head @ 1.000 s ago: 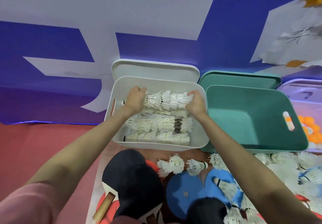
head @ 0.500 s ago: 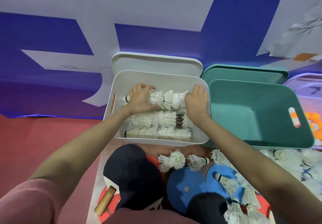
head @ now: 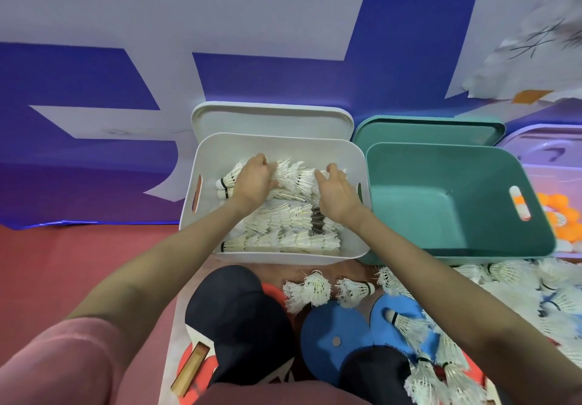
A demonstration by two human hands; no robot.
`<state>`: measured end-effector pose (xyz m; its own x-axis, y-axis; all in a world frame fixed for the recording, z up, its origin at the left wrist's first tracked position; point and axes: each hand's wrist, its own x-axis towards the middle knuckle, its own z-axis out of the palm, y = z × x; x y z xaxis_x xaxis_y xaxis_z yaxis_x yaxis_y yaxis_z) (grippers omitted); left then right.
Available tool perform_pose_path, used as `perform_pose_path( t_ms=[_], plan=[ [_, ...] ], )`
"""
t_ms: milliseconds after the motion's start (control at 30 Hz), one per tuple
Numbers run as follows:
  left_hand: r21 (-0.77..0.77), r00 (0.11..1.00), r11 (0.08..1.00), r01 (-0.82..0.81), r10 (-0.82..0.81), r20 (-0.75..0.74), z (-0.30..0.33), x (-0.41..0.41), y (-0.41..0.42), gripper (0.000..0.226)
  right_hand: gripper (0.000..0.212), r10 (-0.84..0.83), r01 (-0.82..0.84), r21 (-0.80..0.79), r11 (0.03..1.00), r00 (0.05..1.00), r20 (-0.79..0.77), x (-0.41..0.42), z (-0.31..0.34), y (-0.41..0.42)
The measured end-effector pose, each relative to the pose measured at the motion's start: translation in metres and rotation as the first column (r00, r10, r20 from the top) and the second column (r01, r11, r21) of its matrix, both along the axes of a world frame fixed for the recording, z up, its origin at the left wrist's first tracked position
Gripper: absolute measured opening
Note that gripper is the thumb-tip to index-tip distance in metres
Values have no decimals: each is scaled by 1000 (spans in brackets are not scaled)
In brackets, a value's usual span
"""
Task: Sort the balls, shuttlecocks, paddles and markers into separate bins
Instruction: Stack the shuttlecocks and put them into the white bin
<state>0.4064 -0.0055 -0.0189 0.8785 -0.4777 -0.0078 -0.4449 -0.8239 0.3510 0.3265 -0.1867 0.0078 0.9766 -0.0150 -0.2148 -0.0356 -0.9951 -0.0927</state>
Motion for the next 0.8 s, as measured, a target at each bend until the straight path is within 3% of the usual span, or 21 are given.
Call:
perform_pose_path(
  t_ms=[200,400,533,667,800],
  plan=[
    [55,1000,998,30,-30,0,3,-6,-1,14,73,29,-27,29,999,996,-87,1,-2,-3],
    [-68,997,997,-34,29,-71,13,-22,14,49,61,-37,44,109,993,997,-70,-9,11,1],
    [-141,996,989,-54,44,-74,26,-41,22,55,54,-43,50,156,987,998,-43,-32,28,-3],
    [-183,993,980,-84,67,-94,43,-68,24,56,52,-105,73,324,943,991,81,-69,48,-13],
    [-451,993,887,-101,120,14,63,-120,21,41,44,-290,100,529,843,912,291,-132,56,-27]
  ],
)
